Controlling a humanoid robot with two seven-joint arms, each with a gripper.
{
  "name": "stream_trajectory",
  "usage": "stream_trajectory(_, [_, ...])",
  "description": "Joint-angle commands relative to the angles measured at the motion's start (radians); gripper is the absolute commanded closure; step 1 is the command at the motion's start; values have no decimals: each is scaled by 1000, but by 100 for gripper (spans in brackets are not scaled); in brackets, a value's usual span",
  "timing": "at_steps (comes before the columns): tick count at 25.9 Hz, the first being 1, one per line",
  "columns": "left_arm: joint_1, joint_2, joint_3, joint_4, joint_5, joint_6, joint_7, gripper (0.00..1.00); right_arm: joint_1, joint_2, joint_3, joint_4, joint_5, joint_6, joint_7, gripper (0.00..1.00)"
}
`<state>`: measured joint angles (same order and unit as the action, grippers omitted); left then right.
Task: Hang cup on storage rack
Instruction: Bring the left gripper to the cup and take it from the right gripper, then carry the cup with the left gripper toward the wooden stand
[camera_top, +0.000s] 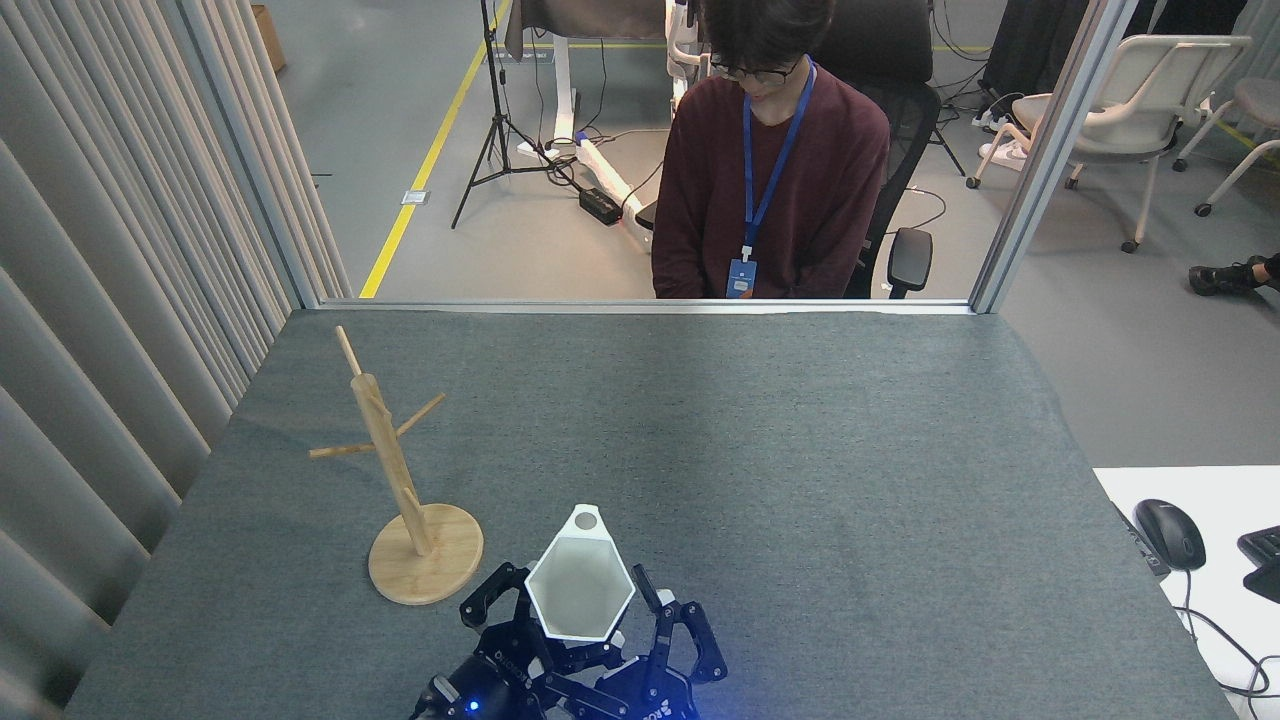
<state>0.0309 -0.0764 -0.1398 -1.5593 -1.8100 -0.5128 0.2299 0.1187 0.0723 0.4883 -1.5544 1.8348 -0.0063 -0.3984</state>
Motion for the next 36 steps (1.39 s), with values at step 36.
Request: stream_trajectory(36, [-183, 17, 643, 30, -597, 332, 146, 82, 223, -183, -573, -44, -279, -61, 33, 0])
